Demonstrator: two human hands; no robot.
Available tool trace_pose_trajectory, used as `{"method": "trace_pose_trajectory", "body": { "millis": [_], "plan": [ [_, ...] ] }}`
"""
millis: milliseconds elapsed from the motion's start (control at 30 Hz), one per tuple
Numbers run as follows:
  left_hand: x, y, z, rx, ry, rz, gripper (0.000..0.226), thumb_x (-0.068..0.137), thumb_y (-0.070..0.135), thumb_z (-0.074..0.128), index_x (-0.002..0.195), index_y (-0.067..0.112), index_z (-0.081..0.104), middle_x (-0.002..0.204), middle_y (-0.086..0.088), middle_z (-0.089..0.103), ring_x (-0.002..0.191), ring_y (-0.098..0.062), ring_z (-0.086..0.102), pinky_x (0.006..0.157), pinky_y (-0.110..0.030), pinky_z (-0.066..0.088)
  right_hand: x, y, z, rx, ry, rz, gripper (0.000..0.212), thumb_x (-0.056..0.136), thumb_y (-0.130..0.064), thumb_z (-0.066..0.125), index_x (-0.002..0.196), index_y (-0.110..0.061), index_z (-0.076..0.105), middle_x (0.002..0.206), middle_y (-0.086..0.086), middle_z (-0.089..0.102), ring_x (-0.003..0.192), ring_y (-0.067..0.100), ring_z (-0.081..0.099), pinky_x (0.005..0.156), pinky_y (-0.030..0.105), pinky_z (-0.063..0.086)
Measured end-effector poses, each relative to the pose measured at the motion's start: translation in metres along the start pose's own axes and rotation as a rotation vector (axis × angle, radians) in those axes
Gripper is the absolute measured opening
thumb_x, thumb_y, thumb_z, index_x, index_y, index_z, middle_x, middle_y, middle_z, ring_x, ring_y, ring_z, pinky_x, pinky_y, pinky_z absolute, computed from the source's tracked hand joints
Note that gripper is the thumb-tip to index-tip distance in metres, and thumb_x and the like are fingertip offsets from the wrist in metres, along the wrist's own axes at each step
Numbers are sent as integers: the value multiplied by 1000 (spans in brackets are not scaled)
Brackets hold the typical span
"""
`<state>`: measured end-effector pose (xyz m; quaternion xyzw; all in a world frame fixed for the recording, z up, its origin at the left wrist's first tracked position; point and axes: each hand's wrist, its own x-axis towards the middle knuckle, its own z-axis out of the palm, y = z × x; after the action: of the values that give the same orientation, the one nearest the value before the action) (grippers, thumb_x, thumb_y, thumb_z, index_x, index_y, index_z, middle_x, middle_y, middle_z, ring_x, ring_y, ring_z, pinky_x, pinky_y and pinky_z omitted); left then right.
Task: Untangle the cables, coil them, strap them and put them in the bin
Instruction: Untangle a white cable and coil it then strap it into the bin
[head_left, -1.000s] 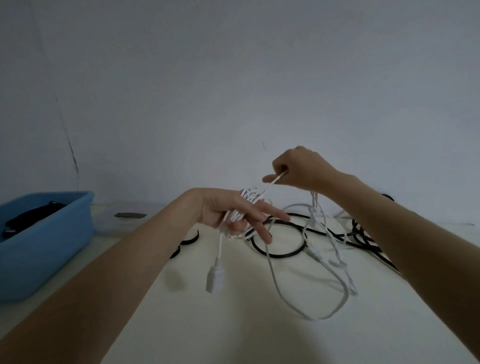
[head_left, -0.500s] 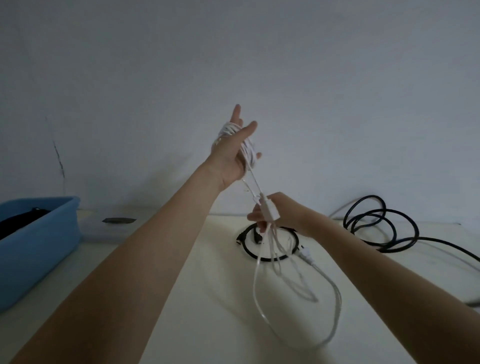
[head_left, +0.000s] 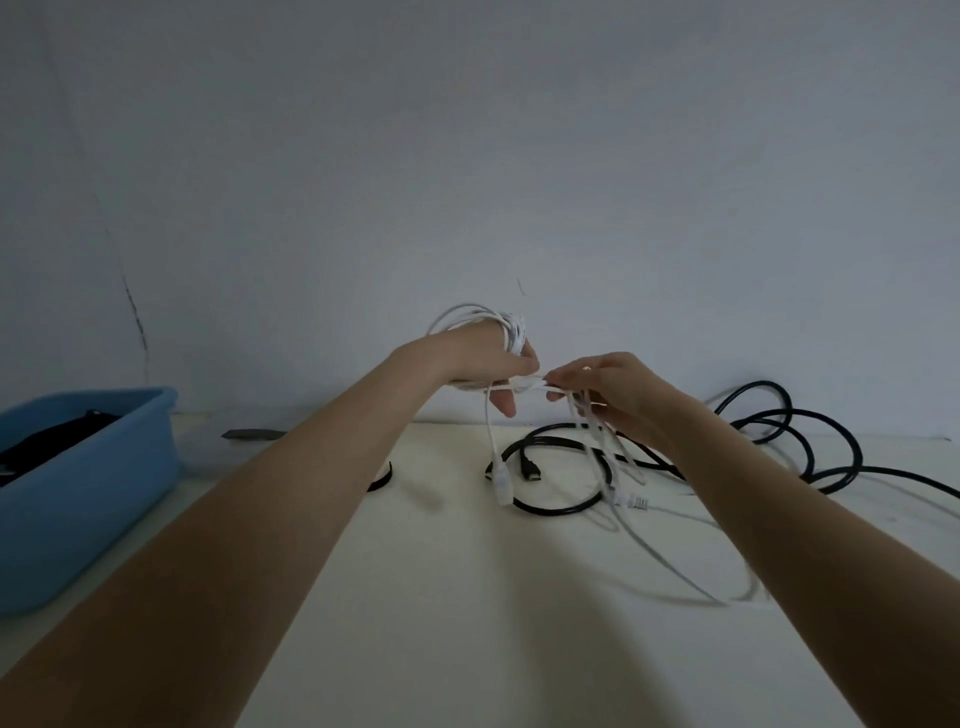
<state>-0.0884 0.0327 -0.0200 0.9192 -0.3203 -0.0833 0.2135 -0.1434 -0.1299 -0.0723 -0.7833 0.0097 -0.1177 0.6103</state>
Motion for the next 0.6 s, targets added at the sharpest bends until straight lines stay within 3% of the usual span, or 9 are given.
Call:
{"method": "trace_pose_trajectory", "body": {
  "millis": [133, 233, 300, 400, 500, 600],
  "plan": [
    [3, -4, 5, 17, 105, 24, 20, 97, 28, 45, 101, 15, 59, 61, 3, 64, 54, -6, 52, 58, -19, 40, 3, 0, -1, -184, 99, 30, 30, 82, -19, 62, 87, 10, 66, 70, 10, 45, 60, 16, 31, 52, 25, 24],
    [3, 3, 7, -26, 140, 56, 15, 95, 21, 50, 88, 13, 61, 57, 3, 54, 49, -7, 45, 44, -12, 35, 10, -2, 2, -128, 241, 86, 26, 80, -17, 60, 73, 8, 64, 64, 9, 45, 55, 16, 33, 51, 25, 26],
    [3, 6, 6, -58, 96, 60, 22, 95, 24, 52, 79, 13, 62, 55, 3, 50, 49, -9, 44, 45, -11, 35, 17, -2, 1, -84, 379, 147, 22, 82, -13, 59, 63, -1, 58, 60, 7, 47, 50, 15, 37, 48, 24, 29],
    [-5, 2, 6, -250, -3, 32, 32, 95, 25, 53, 67, 11, 55, 44, 5, 40, 42, -10, 36, 49, -20, 35, 24, -1, -16, -56, 587, 234, 19, 85, -9, 55, 67, -4, 51, 69, 11, 51, 50, 16, 42, 39, 20, 32],
    [-15, -8, 9, -381, -137, 45, 34, 97, 25, 52, 65, 13, 46, 42, 5, 32, 39, -10, 25, 41, -17, 27, 29, -5, -28, -141, 629, 255, 27, 88, -4, 51, 62, -5, 44, 62, 8, 48, 49, 15, 42, 37, 21, 33],
    [-19, -11, 9, -374, -239, 21, 34, 97, 25, 51, 66, 13, 44, 41, 6, 30, 38, -9, 22, 40, -16, 23, 32, -11, -19, -233, 636, 159, 22, 90, -5, 48, 69, 0, 52, 67, 9, 54, 53, 17, 46, 37, 18, 36]
  ]
}}
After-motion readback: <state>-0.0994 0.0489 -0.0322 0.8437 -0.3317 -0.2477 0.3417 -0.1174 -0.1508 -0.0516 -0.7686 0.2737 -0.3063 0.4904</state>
